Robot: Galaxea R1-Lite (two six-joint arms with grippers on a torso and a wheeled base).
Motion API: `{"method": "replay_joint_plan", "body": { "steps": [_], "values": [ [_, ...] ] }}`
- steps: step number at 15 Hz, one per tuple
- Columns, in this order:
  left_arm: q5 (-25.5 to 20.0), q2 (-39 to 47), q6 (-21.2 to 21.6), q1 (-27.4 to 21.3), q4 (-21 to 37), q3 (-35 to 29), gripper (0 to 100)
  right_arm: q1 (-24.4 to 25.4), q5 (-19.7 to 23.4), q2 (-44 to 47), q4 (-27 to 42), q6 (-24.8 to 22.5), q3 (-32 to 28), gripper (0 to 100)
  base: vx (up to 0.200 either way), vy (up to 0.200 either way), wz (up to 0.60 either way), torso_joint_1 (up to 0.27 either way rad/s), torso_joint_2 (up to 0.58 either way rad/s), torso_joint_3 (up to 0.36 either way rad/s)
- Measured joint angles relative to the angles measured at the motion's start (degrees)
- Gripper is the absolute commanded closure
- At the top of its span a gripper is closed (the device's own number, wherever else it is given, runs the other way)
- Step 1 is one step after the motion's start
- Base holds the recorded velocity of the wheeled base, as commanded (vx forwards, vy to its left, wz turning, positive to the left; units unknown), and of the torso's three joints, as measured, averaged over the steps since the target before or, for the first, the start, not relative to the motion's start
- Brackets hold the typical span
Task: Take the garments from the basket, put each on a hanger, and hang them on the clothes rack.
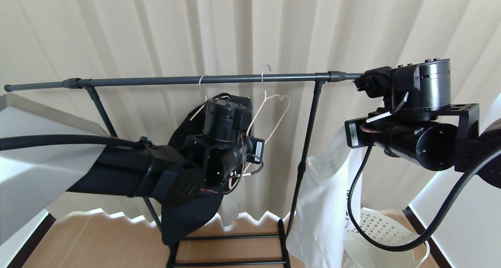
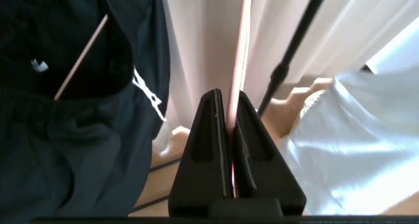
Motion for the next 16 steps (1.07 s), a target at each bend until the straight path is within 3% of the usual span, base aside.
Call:
{"method": "replay_joint_plan", "body": {
  "steps": [3, 10, 12, 14, 16],
  "values": [
    [-3.4, -5.5, 1.7, 0.0, -9.5, 13.6, 100, -0.1, 0.0, 0.0, 0.0, 0.1, 0.1, 100, 0.0, 0.0, 0.0, 0.0, 0.0, 0.0],
    [-19.1, -16.6, 7.3, 4.5, -42.5, 48.5, 100, -0.5, 0.5, 0.1, 0.0, 0.0, 1.2, 100, 0.0, 0.0, 0.0, 0.0, 0.0, 0.0],
    [-24.3, -18.3, 10.0, 6.5, -50.2, 56.7, 100, -0.6, 3.6, 0.1, 0.1, 0.0, 1.4, 100, 0.0, 0.0, 0.0, 0.0, 0.0, 0.0],
    [-33.1, -19.1, 13.0, 8.2, -57.4, 64.6, 100, -0.7, 6.7, 0.1, 0.0, -0.1, 2.1, 100, 0.0, 0.0, 0.0, 0.0, 0.0, 0.0],
    [-34.8, -19.2, 14.8, 8.9, -58.9, 67.5, 100, -1.3, 10.2, 0.0, 0.0, -0.4, 2.7, 100, 0.0, 0.0, 0.0, 0.0, 0.0, 0.0]
  ]
}}
